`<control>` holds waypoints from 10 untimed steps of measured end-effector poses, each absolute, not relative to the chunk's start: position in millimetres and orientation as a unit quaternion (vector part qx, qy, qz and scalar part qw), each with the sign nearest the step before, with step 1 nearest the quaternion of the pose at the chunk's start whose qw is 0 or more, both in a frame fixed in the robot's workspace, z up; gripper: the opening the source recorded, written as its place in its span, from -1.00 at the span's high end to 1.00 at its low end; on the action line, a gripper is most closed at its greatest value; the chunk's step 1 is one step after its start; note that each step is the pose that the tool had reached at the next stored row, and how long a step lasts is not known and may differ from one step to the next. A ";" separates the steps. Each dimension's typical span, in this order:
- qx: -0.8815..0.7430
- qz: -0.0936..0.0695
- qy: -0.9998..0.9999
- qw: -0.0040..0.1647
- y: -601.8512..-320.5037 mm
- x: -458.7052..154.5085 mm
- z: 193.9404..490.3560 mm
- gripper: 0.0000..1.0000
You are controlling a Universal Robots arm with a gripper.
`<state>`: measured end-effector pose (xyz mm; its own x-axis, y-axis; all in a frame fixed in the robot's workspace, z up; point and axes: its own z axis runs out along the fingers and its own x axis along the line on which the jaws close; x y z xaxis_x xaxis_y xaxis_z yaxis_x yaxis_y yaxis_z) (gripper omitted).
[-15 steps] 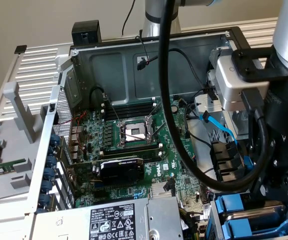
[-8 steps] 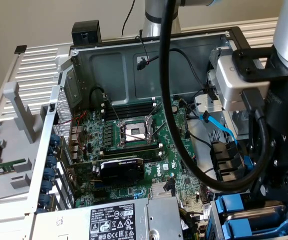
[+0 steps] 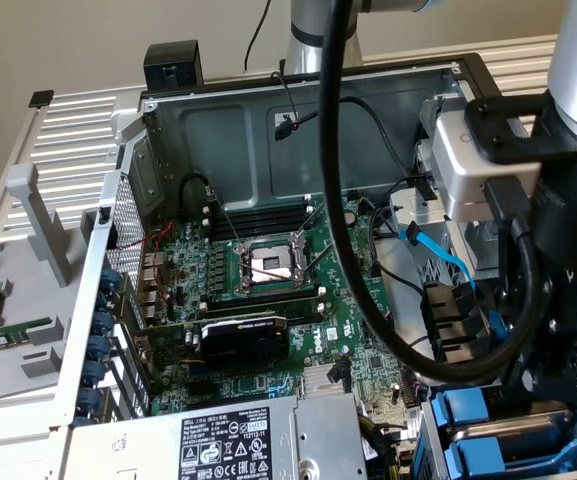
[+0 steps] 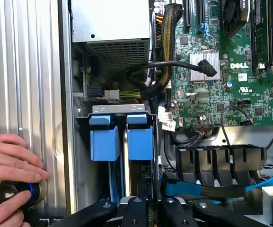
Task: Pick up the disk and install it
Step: 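Insert the first disk wire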
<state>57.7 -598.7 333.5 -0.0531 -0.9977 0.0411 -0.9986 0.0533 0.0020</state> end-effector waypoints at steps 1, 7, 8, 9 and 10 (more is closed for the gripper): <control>0.688 0.013 -0.726 0.015 -598.7 57.7 334.8 0.63; 0.688 0.014 -0.726 0.015 -598.6 57.7 338.1 0.50; 0.688 0.014 -0.726 0.015 -598.6 57.7 338.2 0.50; 0.688 0.014 -0.726 0.015 -598.6 57.7 338.3 0.50; 0.688 0.014 -0.726 0.015 -598.6 57.7 338.9 0.50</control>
